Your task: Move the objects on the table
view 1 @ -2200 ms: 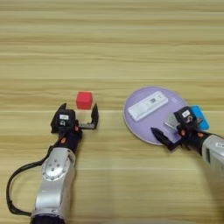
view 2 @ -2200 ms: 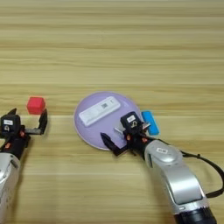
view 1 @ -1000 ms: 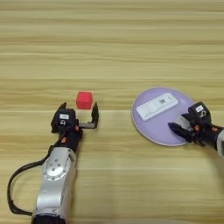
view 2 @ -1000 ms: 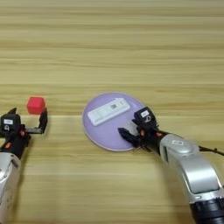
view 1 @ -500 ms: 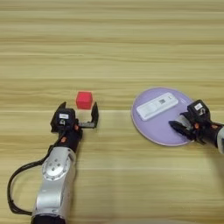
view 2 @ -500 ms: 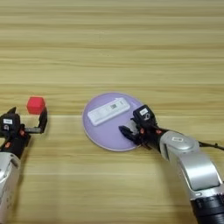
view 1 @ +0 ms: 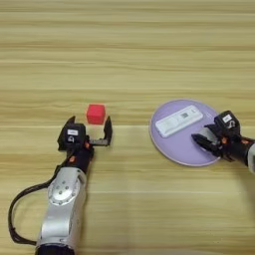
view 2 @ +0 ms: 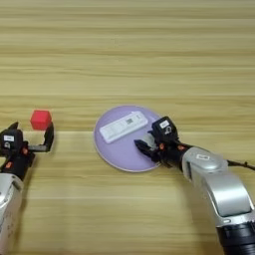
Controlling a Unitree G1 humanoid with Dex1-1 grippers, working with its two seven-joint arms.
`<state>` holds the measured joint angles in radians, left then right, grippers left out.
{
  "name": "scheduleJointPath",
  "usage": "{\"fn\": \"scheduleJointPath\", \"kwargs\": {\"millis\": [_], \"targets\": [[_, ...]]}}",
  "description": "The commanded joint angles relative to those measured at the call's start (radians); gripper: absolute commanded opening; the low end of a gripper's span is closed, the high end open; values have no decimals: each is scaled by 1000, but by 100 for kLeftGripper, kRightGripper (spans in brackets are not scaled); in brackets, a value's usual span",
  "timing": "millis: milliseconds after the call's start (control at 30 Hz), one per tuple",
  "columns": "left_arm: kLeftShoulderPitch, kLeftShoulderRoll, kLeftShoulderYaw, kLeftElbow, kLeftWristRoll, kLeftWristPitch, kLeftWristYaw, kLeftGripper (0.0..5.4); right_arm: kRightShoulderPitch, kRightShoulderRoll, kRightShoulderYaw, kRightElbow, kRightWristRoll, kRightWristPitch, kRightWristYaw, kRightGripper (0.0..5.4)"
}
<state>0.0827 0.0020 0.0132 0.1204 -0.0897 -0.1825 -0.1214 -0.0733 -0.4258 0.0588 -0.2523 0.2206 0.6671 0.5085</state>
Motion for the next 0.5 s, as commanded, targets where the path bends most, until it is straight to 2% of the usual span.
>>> {"fn": "scheduleJointPath", "kwargs": {"millis": [33, 233, 500], "targets": [[4, -3, -2, -4, -1, 4, 1, 540, -10, 16, -49, -55, 30, -1, -20, 247], [4, -5, -4, -1, 1, 2, 3, 540, 2, 28, -95, -90, 45, -16, -51, 247], [2, -8, -2, 4, 1, -3, 5, 540, 22, 12, -198, -83, 43, -69, -91, 247]]}}
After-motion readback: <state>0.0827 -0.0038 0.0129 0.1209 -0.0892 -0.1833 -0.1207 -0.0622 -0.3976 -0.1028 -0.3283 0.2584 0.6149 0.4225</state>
